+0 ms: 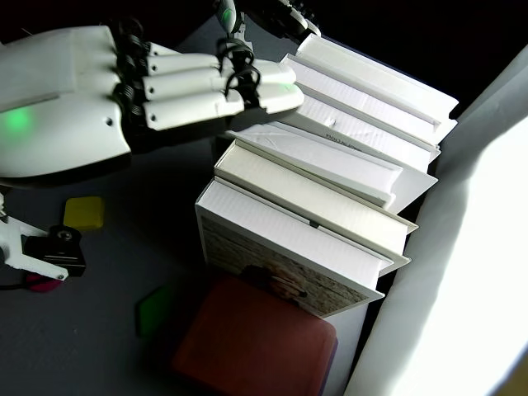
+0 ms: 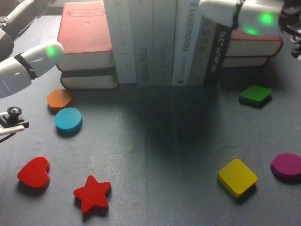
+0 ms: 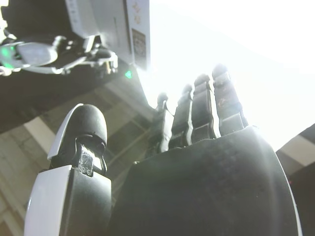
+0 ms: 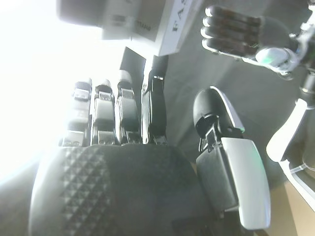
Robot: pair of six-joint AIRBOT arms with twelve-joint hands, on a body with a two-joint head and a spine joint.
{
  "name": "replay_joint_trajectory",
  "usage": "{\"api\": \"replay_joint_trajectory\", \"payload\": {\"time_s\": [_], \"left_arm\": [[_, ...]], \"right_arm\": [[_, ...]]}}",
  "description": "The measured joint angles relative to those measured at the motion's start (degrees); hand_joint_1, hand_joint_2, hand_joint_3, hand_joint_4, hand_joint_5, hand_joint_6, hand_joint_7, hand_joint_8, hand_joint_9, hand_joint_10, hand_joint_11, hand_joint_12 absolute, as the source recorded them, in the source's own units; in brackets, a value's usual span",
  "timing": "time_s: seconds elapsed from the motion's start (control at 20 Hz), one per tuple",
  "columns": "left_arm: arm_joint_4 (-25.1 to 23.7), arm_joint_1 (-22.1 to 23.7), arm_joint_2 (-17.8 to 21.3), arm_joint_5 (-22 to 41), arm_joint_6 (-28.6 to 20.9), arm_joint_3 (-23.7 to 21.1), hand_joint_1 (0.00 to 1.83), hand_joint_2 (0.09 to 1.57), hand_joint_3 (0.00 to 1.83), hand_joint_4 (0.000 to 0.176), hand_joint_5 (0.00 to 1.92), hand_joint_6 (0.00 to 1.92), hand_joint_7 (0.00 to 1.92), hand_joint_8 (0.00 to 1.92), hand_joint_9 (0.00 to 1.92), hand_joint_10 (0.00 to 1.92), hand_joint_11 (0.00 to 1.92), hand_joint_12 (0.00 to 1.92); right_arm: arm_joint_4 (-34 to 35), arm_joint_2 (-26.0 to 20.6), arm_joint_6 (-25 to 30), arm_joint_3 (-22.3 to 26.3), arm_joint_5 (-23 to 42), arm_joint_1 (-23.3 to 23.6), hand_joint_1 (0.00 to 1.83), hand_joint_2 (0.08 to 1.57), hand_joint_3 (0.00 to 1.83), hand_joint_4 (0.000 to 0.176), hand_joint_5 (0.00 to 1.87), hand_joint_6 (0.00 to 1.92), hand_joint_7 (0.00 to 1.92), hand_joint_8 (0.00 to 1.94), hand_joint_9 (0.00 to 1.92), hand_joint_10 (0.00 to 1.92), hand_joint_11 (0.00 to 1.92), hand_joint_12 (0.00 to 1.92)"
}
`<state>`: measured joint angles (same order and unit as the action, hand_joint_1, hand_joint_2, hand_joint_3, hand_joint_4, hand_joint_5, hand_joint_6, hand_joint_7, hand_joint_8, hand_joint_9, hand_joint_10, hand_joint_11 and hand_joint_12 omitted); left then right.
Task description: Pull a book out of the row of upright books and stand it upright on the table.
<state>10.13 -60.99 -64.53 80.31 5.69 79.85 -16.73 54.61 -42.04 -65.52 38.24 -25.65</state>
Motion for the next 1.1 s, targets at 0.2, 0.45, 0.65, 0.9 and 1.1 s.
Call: {"api": "replay_joint_trajectory", "payload": {"time_s": [0.2, 0.45, 0.65, 0.9, 1.1], "left_arm": [[0.02, 0.00, 0.00, 0.22, -0.02, 0.00, 0.25, 1.38, 0.00, 0.046, 0.06, 0.00, 0.00, 0.00, 0.00, 0.00, 0.00, 0.02], [0.17, -0.02, 0.00, 0.28, -0.04, 0.00, 0.28, 1.38, 0.00, 0.029, 0.08, 0.01, 0.00, 0.00, 0.00, 0.00, 0.00, 0.01], [0.63, -0.13, 0.00, 0.39, -0.11, -0.04, 0.27, 1.38, 0.00, 0.038, 0.07, 0.00, 0.00, 0.00, 0.00, 0.00, 0.00, 0.00], [0.87, -0.26, 0.00, 0.50, -0.15, -0.07, 0.28, 1.38, 0.00, 0.039, 0.08, 0.00, 0.00, 0.00, 0.00, 0.00, 0.00, 0.00], [0.85, -0.50, 0.00, 0.68, -0.15, -0.04, 0.32, 1.38, 0.00, 0.034, 0.09, 0.00, 0.00, 0.00, 0.00, 0.00, 0.01, 0.01]], "right_arm": [[-0.44, -2.08, 1.81, 2.51, 6.21, -4.39, 0.16, 1.41, 0.00, 0.000, 0.73, 0.61, 0.15, 0.00, 0.00, 0.00, 0.00, 0.00], [-0.94, -3.85, 3.89, 4.83, 13.03, -9.64, 0.10, 1.44, 0.01, 0.000, 0.78, 0.67, 0.25, 0.02, 0.00, 0.00, 0.00, 0.00], [-1.42, -4.17, 5.90, 5.70, 17.09, -13.53, 0.84, 1.38, 0.00, 0.000, 0.54, 1.64, 0.38, 0.02, 0.04, 0.12, 0.00, 0.61], [-0.85, -4.17, 6.01, 5.46, 18.71, -13.09, 0.07, 1.49, 0.01, 0.000, 0.04, 0.10, 0.12, 0.01, 0.02, 0.01, 0.00, 0.01], [-1.60, -4.94, 6.03, 5.49, 18.78, -12.76, 0.33, 1.34, 0.00, 0.028, 0.00, 0.00, 0.00, 0.00, 0.00, 0.00, 0.00, 0.00]]}}
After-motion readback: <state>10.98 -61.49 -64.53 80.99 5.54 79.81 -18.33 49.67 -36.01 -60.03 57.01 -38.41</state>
